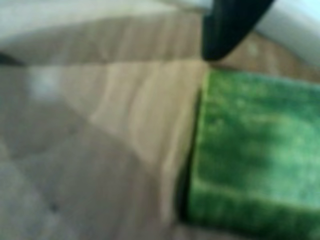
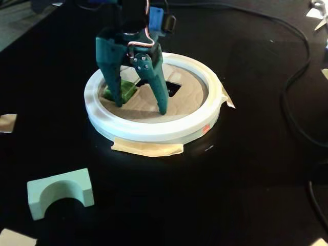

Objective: Pick up the square block and drop it in corresponding square shaped hole

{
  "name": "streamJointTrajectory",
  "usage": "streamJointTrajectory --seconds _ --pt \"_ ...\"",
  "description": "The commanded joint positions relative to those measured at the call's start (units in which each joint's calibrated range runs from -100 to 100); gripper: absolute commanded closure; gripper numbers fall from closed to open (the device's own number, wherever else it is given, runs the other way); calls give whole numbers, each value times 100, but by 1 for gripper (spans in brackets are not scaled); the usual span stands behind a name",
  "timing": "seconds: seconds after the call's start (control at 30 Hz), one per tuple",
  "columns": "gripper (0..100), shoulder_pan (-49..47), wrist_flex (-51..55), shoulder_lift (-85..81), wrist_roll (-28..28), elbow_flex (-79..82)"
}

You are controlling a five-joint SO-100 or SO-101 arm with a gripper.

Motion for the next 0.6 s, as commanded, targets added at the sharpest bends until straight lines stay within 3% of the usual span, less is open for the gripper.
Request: streamJointTrajectory --seconds 0.0,0.43,0.57 --pt "17 630 586 -1032 137 -326" --pt "17 1529 747 -4167 166 65" --pt "16 2578 747 -5662 444 1167"
